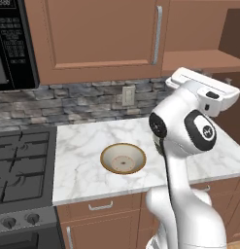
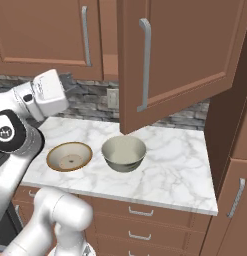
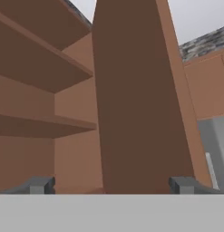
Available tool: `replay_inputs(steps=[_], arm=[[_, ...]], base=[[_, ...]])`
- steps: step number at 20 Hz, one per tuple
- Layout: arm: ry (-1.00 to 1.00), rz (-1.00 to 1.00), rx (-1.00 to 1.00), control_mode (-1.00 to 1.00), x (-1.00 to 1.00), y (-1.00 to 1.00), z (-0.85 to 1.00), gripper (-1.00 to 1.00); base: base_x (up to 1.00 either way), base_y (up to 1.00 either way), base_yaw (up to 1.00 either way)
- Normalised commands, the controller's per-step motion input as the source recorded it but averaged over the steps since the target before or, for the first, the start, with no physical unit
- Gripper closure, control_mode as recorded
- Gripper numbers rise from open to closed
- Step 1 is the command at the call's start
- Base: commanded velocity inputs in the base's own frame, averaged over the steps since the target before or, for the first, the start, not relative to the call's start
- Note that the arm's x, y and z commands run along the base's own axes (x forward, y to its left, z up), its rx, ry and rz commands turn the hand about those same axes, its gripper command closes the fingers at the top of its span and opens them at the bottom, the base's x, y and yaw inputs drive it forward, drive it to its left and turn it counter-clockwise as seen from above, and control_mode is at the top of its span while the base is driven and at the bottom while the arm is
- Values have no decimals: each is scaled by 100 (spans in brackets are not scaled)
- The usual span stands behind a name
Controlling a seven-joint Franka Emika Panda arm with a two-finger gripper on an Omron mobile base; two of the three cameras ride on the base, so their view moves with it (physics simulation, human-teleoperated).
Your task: Open the cabinet. Pick the bowls from the counter and place them in the cabinet. Then close the cabinet.
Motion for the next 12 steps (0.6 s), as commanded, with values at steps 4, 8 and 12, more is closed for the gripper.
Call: replay_inputs(steps=[4, 8, 12], arm=[[1, -1, 0, -100, 26, -43, 0, -100], [2, 0, 0, -100, 21, -39, 0, -100], [5, 0, 0, -100, 13, -48, -1, -100]], base=[[0, 0, 0], [0, 0, 0], [0, 0, 0]])
